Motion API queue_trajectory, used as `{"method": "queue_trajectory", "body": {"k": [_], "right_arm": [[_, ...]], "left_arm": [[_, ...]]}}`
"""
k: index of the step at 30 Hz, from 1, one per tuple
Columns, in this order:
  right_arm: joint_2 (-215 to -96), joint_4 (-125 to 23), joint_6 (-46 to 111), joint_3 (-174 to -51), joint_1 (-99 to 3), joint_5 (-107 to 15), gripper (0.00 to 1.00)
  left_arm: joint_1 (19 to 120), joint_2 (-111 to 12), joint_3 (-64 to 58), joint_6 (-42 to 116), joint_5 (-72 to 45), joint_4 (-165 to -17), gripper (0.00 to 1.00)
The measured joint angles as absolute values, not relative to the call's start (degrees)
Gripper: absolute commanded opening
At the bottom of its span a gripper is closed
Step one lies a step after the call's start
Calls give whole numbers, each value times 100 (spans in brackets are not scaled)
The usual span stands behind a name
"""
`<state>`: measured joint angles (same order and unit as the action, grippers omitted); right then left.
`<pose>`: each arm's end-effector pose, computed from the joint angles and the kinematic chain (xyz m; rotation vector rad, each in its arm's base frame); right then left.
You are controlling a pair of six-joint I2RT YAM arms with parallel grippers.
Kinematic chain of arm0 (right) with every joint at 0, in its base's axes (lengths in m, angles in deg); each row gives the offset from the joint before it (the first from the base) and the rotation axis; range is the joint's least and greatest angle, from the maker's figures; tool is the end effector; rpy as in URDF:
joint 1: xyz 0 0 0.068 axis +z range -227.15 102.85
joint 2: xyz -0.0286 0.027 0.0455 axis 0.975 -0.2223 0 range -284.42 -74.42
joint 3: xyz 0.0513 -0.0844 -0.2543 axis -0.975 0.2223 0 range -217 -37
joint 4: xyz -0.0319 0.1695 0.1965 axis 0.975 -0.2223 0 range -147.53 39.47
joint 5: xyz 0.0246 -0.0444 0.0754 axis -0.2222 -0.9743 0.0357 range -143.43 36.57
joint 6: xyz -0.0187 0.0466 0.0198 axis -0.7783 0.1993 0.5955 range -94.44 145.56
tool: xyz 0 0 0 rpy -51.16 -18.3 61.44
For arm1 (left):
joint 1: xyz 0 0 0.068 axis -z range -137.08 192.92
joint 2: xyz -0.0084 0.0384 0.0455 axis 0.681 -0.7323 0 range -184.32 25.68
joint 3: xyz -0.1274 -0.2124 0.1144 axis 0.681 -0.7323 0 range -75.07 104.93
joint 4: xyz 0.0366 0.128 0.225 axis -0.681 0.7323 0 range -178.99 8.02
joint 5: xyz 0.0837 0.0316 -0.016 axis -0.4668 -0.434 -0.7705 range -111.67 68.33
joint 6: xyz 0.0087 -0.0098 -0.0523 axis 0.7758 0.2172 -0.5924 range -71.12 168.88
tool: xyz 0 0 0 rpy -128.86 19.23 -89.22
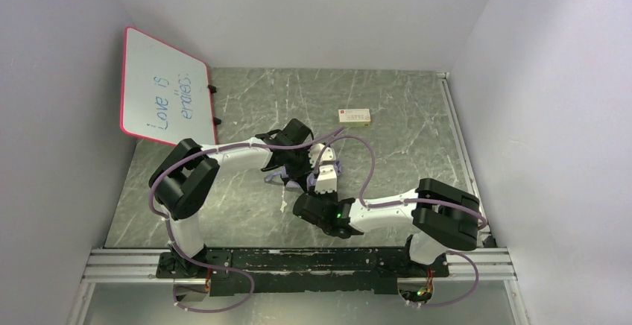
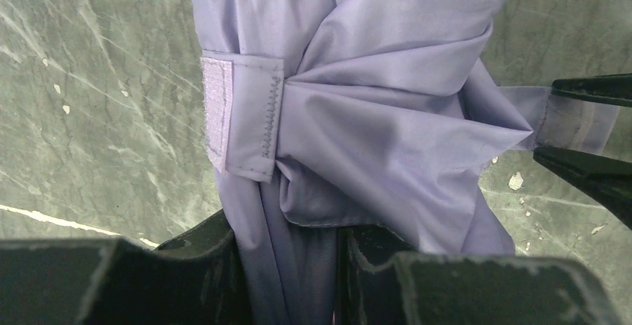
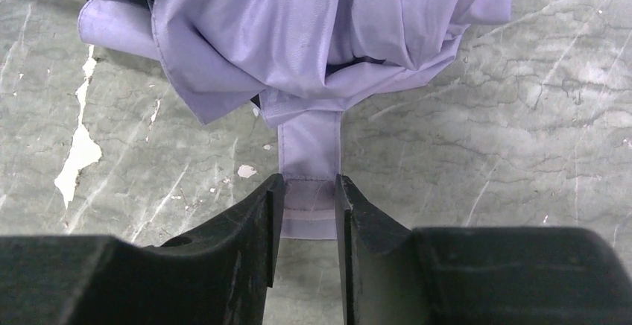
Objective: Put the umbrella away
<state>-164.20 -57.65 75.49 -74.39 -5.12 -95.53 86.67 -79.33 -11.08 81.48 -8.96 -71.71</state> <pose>0.1050 0.2465 0.1334 -0.2002 2.2583 0.1166 0.2617 -0.2612 0.1604 1.6651 1.9855 -0.3585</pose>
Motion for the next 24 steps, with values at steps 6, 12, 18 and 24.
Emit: {"method": "queue_trajectory", "body": {"k": [6, 12, 18, 24], "right_arm": [[-16407, -5763, 7571, -7428, -617, -9540, 20], [-16280, -5677, 7536, -7297, -740, -9444, 0], [-16201, -5680, 7484, -7255, -783, -9339, 0], [-15805, -5667, 7578, -6951, -810, -9029, 0]], "left_arm": [[8667, -7933, -1108, 8148, -896, -7171, 5], [8667, -7937, -1108, 8148, -896, -7171, 5], [8667, -7940, -1106, 8148, -898, -7171, 5], [8667, -7944, -1106, 8109, -981, -7199, 5]]}}
